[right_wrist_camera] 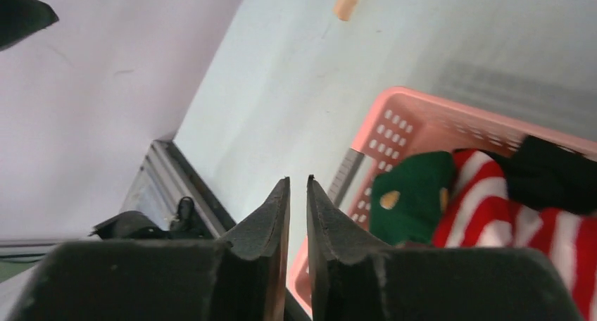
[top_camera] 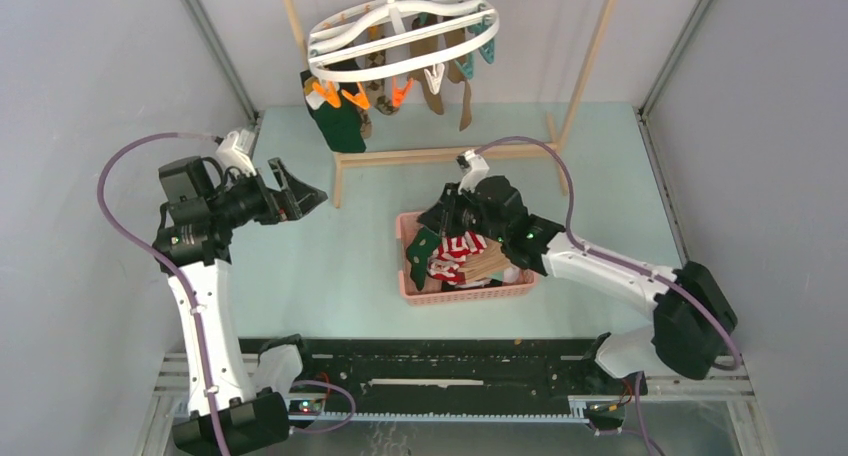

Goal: Remove the socks clipped to the hanger
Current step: Place the sock in the bin.

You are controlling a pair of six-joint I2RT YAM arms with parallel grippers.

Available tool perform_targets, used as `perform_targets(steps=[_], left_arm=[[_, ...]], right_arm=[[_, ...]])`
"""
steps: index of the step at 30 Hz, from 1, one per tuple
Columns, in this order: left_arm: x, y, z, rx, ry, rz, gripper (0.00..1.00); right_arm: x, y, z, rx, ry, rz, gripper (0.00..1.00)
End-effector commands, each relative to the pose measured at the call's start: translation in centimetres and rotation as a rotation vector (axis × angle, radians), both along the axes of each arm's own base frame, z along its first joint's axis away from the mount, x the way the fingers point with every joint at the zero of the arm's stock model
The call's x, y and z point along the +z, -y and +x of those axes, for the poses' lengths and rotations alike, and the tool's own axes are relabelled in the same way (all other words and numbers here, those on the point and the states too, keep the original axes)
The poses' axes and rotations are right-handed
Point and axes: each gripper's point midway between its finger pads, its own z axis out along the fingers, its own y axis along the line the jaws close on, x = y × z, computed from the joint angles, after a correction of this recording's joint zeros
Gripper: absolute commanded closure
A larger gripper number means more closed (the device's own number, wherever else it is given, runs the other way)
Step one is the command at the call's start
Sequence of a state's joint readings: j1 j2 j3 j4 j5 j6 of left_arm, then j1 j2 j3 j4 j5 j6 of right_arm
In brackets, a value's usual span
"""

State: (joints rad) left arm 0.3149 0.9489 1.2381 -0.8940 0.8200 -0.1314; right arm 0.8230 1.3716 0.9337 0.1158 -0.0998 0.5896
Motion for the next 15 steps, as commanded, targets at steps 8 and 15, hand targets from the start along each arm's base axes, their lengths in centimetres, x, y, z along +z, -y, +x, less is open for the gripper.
perform_targets(steps=[8,15], left_arm=[[2.6,-1.5,0.0,0.022,0.065,-0.01,0.0],[2.4,-2.1,0.3,0.036,0.063,-0.005,0.0]], right_arm=[[-10.4,-1.9,0.1,0.038,-0.288,0.032,0.91],[-15.5,1.1,1.4,-0.085,-0.325,-0.015,0.89]])
